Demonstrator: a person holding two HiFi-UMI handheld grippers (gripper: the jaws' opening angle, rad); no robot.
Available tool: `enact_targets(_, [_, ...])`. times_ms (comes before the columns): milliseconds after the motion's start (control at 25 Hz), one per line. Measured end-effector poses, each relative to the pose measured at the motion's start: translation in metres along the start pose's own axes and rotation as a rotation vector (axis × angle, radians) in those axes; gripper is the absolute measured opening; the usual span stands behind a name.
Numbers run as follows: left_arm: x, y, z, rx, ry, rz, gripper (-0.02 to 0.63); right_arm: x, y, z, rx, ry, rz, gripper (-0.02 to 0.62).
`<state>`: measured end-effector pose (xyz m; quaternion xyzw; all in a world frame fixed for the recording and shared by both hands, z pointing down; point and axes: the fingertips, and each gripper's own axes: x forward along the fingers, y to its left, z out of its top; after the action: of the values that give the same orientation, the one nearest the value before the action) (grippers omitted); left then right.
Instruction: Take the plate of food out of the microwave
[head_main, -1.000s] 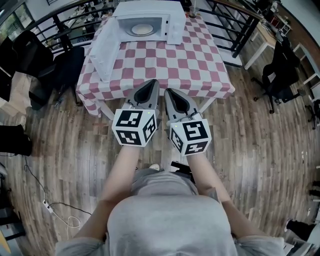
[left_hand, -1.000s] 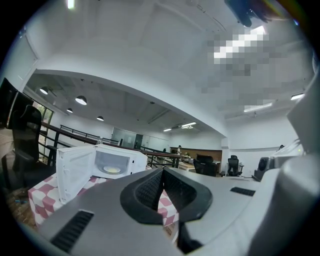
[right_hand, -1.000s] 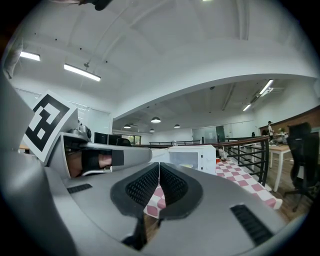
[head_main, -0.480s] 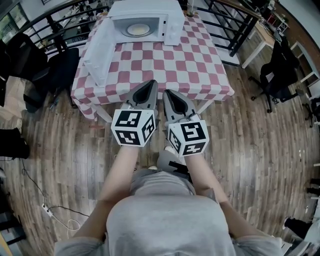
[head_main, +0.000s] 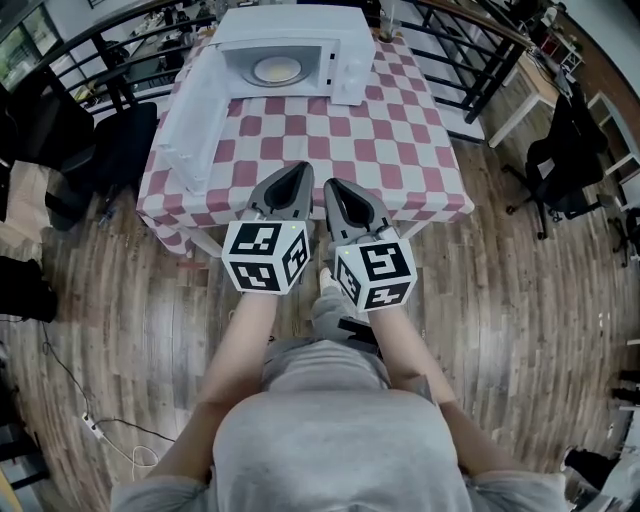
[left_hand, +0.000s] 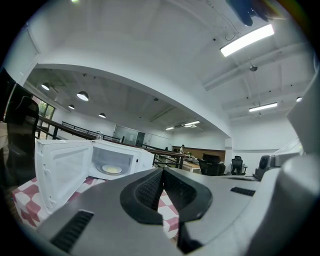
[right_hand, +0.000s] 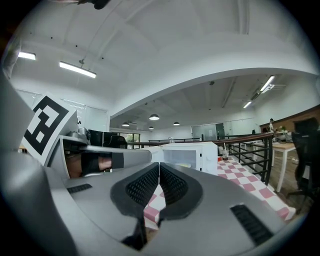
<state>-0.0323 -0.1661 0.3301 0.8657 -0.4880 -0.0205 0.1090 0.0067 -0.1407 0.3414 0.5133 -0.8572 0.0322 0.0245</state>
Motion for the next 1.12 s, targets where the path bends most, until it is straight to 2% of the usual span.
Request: enact_targets(1120, [0.174, 0.074, -0.002, -0.030, 0.060, 0.141, 0.003, 0.149, -0.121, 0.000, 0.033, 0.040, 0.122, 0.027])
